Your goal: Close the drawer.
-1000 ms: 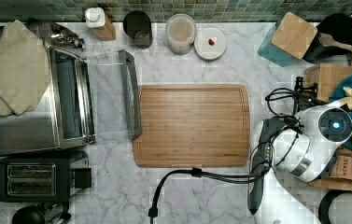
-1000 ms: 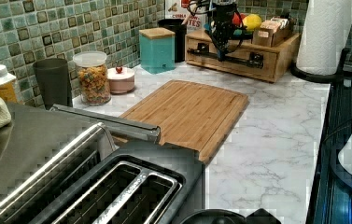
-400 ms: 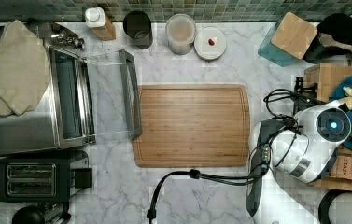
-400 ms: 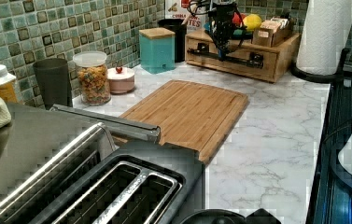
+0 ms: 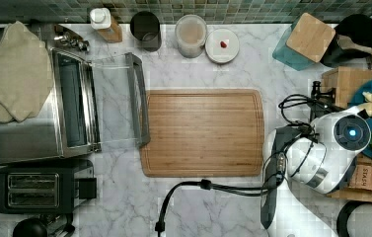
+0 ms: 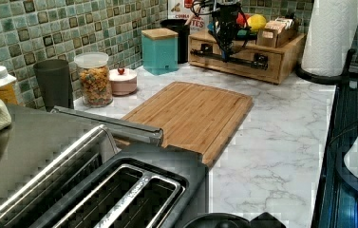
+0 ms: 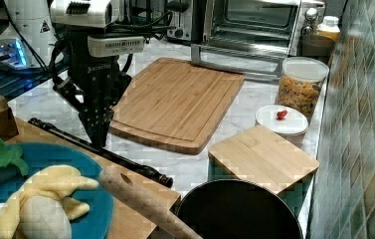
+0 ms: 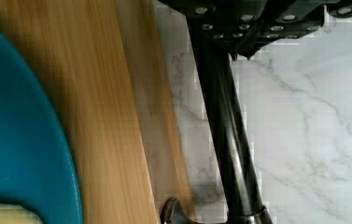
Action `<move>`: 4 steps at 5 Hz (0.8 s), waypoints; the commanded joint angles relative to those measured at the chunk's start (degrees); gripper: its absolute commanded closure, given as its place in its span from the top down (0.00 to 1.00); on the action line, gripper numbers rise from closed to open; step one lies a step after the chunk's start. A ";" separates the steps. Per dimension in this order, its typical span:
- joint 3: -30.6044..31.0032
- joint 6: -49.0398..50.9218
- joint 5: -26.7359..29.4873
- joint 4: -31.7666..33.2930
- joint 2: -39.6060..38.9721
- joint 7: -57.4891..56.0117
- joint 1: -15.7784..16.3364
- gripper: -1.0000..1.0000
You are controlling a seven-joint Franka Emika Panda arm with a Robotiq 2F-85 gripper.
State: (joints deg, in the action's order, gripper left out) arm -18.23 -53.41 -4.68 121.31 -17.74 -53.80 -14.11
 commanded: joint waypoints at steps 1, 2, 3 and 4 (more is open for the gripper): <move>-7.35 -1.04 -2.23 -4.10 4.42 0.64 -5.55 0.00; -8.09 -1.08 -1.93 -4.09 4.35 0.43 -4.84 0.00; -9.00 -1.09 -1.53 -4.08 4.25 0.16 -3.94 0.00; -9.09 -1.08 -1.49 -4.07 4.24 0.14 -3.86 0.00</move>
State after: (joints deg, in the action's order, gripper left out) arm -20.14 -53.18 -4.64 121.42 -17.53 -53.80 -12.13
